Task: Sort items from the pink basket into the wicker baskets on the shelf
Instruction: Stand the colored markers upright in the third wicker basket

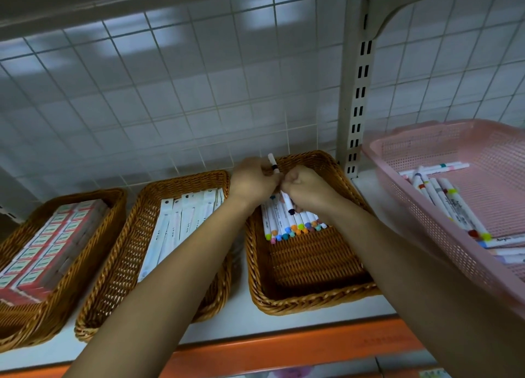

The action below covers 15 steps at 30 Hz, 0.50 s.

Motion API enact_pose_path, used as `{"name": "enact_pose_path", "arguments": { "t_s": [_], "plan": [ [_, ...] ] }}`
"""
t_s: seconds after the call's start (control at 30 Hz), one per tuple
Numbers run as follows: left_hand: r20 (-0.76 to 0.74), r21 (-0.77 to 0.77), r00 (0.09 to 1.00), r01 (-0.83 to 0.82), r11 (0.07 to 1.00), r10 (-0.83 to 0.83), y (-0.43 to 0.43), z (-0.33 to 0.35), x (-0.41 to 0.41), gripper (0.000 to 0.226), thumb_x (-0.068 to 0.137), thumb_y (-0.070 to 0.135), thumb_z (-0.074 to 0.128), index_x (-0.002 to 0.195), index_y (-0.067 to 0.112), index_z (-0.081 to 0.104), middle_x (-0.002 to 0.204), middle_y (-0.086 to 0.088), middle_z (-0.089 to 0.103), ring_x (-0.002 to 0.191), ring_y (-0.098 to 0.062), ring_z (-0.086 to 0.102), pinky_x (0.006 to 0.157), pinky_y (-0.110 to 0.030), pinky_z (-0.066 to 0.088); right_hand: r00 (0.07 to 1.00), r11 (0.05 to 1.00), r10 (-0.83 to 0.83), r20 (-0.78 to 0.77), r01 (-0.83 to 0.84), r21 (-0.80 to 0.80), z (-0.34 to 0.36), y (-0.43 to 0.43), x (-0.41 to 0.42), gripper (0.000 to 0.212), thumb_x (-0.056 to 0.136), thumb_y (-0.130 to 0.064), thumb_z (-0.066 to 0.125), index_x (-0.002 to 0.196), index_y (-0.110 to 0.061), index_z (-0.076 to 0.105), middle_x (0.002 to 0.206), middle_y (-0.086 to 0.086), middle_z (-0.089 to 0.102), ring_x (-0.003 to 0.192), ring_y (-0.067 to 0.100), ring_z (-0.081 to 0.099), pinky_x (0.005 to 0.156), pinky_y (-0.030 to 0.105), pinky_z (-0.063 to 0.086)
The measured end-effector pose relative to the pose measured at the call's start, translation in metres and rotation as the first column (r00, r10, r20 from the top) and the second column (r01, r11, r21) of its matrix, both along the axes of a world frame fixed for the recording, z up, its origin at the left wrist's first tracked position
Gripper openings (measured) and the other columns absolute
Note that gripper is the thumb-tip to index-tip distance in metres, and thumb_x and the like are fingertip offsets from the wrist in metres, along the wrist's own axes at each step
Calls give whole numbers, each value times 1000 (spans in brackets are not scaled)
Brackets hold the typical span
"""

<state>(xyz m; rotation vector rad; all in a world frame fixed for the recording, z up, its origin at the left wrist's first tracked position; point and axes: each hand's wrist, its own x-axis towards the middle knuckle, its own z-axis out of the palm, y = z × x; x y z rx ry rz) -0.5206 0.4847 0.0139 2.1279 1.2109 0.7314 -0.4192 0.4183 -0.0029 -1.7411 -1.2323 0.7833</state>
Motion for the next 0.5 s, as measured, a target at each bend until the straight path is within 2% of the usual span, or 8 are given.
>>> {"name": "enact_pose_path", "arguments": {
  "t_s": [0.07, 0.13, 0.2, 0.3, 0.33, 0.43, 0.5],
  "plan": [
    [-111, 57, 994, -17, 998, 23, 2, 1, -2, 22, 84, 22, 67, 97, 4, 68, 93, -11, 70, 88, -27, 66, 81, -41, 54, 1000, 1000, 18, -13, -18, 9, 1, -2, 0, 12, 92, -11, 51, 84, -14, 59, 72, 2, 55, 68, 15, 55, 64, 31, 50],
    [-334, 177, 941, 5, 984, 55, 5, 2, -4, 22, 85, 27, 65, 95, 8, 69, 92, -6, 69, 88, -22, 64, 71, -30, 50, 999, 999, 26, 39, -27, 26, 0, -3, 2, 15, 92, -9, 52, 91, -13, 66, 78, -7, 57, 83, 14, 57, 76, 33, 50],
    [-488, 234, 869, 47, 971, 75, 5, 3, -5, 23, 86, 31, 63, 88, 9, 69, 88, -5, 68, 82, -20, 63, 60, -26, 40, 991, 999, 9, 132, -15, 51, 0, -6, 2, 20, 92, -7, 49, 98, -7, 69, 86, -11, 59, 92, 11, 55, 86, 27, 44],
    [-588, 314, 801, 102, 944, 109, 3, 0, -1, 24, 88, 31, 61, 93, 7, 65, 97, -9, 65, 88, -22, 60, 63, -26, 35, 972, 996, -16, 233, -5, 91, 2, -9, 1, 21, 91, -4, 49, 97, -2, 69, 108, 2, 67, 108, 15, 57, 105, 30, 37],
    [-597, 339, 794, 119, 933, 116, 2, -2, 0, 24, 89, 31, 60, 94, 7, 64, 99, -10, 64, 90, -22, 59, 65, -27, 35, 967, 995, -21, 253, -4, 95, 2, -9, 2, 21, 91, -3, 49, 96, -2, 70, 109, 5, 67, 110, 16, 58, 104, 31, 38],
    [-601, 342, 794, 153, 927, 91, 0, -5, 3, 28, 92, 33, 55, 95, 7, 64, 98, -10, 64, 90, -23, 59, 65, -27, 35, 955, 996, -19, 296, -6, 85, 0, -9, 3, 22, 92, -3, 49, 96, -1, 70, 104, 8, 68, 105, 19, 59, 87, 22, 43],
    [-636, 297, 771, 210, 931, 29, 0, -5, 3, 26, 93, 29, 52, 97, 6, 65, 98, -11, 65, 90, -24, 59, 66, -28, 36, 949, 997, -30, 315, 4, 82, -1, -9, 3, 21, 92, -5, 49, 96, -2, 70, 101, 8, 68, 104, 22, 60, 88, 25, 46]
  ]
}}
